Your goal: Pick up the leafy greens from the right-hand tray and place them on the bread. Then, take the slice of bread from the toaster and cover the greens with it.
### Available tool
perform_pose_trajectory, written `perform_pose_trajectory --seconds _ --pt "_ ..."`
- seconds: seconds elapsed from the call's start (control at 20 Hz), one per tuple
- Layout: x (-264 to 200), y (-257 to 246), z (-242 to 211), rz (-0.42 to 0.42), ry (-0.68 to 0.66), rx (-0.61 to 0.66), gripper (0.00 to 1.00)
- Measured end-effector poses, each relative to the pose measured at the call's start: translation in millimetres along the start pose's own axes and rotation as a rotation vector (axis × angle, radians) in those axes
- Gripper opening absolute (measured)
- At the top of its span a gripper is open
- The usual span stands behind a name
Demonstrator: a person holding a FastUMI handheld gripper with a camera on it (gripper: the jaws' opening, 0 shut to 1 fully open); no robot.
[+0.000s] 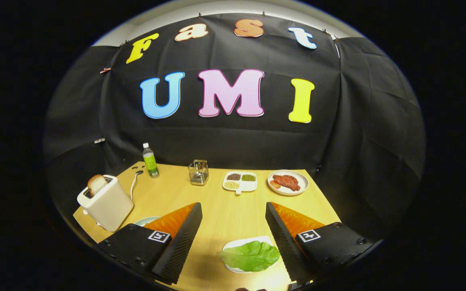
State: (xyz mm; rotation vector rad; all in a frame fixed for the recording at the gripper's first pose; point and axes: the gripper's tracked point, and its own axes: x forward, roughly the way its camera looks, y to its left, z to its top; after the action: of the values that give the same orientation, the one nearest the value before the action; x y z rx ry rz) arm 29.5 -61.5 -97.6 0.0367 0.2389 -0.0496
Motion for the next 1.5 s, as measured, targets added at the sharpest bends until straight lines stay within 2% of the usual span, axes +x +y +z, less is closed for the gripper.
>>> perform_pose_trajectory --seconds 0.5,0.75,0.85,0.95,1.25,1.5 --pt "46 -27 -137 0.094 0.324 -0.057 0.98" --pt "58 -38 -185 0.135 0.415 -0.109 0.98" --pt "59 -32 -199 0.168 0.442 -0.087 0.98" --pt "59 -36 -215 0.16 0.479 -0.081 0.98" --pt "65 -37 -226 0.166 0.485 -0.101 0.99" --pt "64 -33 -226 0.183 0.477 -0.114 0.92"
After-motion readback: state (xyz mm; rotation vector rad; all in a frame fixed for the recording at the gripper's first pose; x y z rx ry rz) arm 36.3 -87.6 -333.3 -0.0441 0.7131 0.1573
